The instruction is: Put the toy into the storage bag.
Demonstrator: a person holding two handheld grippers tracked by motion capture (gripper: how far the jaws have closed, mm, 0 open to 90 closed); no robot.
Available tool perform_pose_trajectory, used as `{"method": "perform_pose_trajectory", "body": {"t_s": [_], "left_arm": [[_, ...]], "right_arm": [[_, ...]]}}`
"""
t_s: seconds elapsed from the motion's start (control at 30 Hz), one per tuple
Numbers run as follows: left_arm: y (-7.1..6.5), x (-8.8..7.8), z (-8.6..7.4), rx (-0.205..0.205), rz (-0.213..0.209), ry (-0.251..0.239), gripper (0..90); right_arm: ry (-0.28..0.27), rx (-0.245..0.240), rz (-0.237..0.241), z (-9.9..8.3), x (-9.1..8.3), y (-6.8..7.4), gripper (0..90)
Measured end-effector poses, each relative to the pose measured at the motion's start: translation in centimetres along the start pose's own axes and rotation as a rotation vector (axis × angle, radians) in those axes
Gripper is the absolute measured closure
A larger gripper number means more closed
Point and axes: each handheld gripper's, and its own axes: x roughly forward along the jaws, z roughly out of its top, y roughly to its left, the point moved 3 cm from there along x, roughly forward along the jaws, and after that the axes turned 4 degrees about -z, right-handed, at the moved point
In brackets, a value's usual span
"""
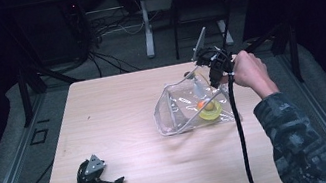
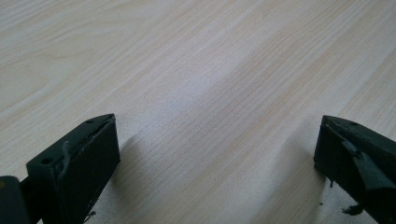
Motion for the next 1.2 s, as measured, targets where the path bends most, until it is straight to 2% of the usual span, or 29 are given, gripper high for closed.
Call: {"method": "perform_pose_trajectory", "body": {"t_s": [0.1, 0.27, 0.47, 0.6, 0.77, 0.9, 0.93, 1.07, 1.2], "left_arm": [[0.0, 0.0, 0.0, 0.000, 0.000, 0.000, 0.1], [0.0, 0.0, 0.0, 0.000, 0.000, 0.000, 0.1], [0.0, 0.0, 0.0, 0.000, 0.000, 0.000, 0.1], [0.0, 0.0, 0.0, -0.001, 0.000, 0.000, 0.1], [0.0, 0.1, 0.0, -0.001, 0.005, -0.005, 0.1], [0.0, 0.1, 0.0, -0.003, 0.008, -0.008, 0.1], [0.0, 0.1, 0.0, 0.004, 0.008, -0.006, 0.1], [0.0, 0.1, 0.0, 0.002, 0.008, -0.006, 0.1], [0.0, 0.1, 0.0, -0.004, 0.008, -0.008, 0.1]], "right_arm": [[-0.029, 0.001, -0.005, -0.2, -1.0, 0.0, 75.0], [-0.048, 0.012, -0.009, -0.8, -2.3, -0.1, 56.4], [-0.093, 0.056, -0.032, -1.9, -3.2, 0.1, 33.5], [-0.097, 0.067, -0.009, -3.1, -3.3, 0.4, 28.2], [-0.098, 0.077, -0.002, -4.8, -2.9, 1.1, 15.7], [-0.113, 0.093, 0.007, -6.0, -2.3, 1.5, 13.1], [-0.099, 0.087, -0.002, -6.4, -2.2, 1.6, 11.8], [-0.099, 0.115, -0.004, -7.7, -1.2, 2.1, 7.2], [-0.088, 0.136, 0.012, -9.1, 0.3, 2.9, 7.0]]}}
